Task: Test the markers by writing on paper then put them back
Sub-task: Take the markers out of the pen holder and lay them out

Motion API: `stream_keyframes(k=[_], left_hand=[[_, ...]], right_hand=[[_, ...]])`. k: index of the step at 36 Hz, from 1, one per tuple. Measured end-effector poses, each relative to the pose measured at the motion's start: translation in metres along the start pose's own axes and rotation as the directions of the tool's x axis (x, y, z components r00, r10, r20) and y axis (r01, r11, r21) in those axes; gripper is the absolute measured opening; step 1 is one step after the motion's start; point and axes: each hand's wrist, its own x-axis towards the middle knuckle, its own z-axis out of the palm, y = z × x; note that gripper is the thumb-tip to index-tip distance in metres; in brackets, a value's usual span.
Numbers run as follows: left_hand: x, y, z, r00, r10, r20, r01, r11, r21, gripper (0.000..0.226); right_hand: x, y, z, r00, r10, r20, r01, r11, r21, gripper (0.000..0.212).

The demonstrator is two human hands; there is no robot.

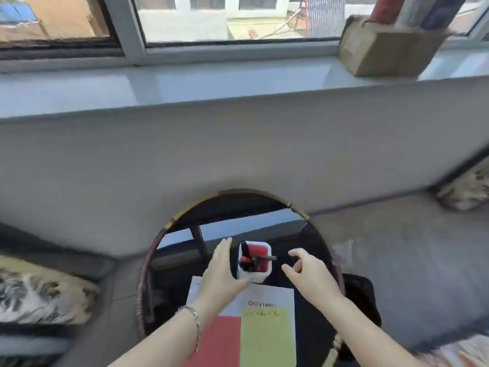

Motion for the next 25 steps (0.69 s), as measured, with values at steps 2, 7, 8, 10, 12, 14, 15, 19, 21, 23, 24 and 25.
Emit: stream_keyframes(k=[2,7,8,10,12,14,15,19,21,23,24,25], left_hand=[[0.017,-0.008,0.009,0.999,0.031,-0.013,-0.031,1.0,-0.001,0.103],[0.056,-0.037,0.029,0.994,0.102,0.027,-0.104,0.994,0.044,0.111],[0.062,-0.042,0.032,0.992,0.124,0.039,-0.126,0.99,0.061,0.11],[0.071,-0.053,0.037,0.983,0.17,0.062,-0.175,0.982,0.077,0.106],[0.075,-0.057,0.038,0.977,0.197,0.081,-0.201,0.979,0.045,0.101],[0.079,-0.064,0.043,0.966,0.249,0.067,-0.251,0.968,0.02,0.097],[0.082,-0.066,0.044,0.961,0.27,0.055,-0.271,0.962,0.018,0.096],[0.085,-0.072,0.051,0.943,0.332,0.009,-0.332,0.943,0.013,0.099],[0.082,-0.071,0.051,0.937,0.35,-0.009,-0.35,0.937,0.024,0.107],[0.074,-0.067,0.05,0.919,0.392,-0.037,-0.391,0.92,0.041,0.115],[0.068,-0.065,0.049,0.902,0.427,-0.066,-0.424,0.904,0.055,0.117],[0.06,-0.061,0.049,0.878,0.467,-0.107,-0.462,0.884,0.07,0.117]], right_hand=[[0.019,0.009,0.013,0.999,-0.016,-0.032,0.015,1.0,-0.02,0.044],[0.061,0.022,0.04,0.987,-0.156,-0.029,0.151,0.979,-0.136,0.039],[0.067,0.024,0.044,0.978,-0.206,-0.039,0.198,0.968,-0.153,0.034],[0.079,0.029,0.052,0.957,-0.283,-0.058,0.269,0.947,-0.177,0.024],[0.083,0.031,0.054,0.941,-0.329,-0.081,0.316,0.938,-0.141,0.015],[0.085,0.036,0.058,0.917,-0.378,-0.13,0.371,0.926,-0.074,0.008],[0.086,0.038,0.058,0.903,-0.398,-0.162,0.398,0.917,-0.032,0.004],[0.072,0.041,0.052,0.786,-0.457,-0.417,0.552,0.822,0.139,0.01],[0.059,0.041,0.047,0.706,-0.44,-0.555,0.634,0.742,0.217,0.012],[0.044,0.042,0.044,0.632,-0.408,-0.659,0.7,0.666,0.26,0.014],[0.037,0.043,0.044,0.609,-0.382,-0.695,0.721,0.632,0.285,0.016],[0.03,0.044,0.044,0.6,-0.347,-0.721,0.734,0.596,0.324,0.018]])
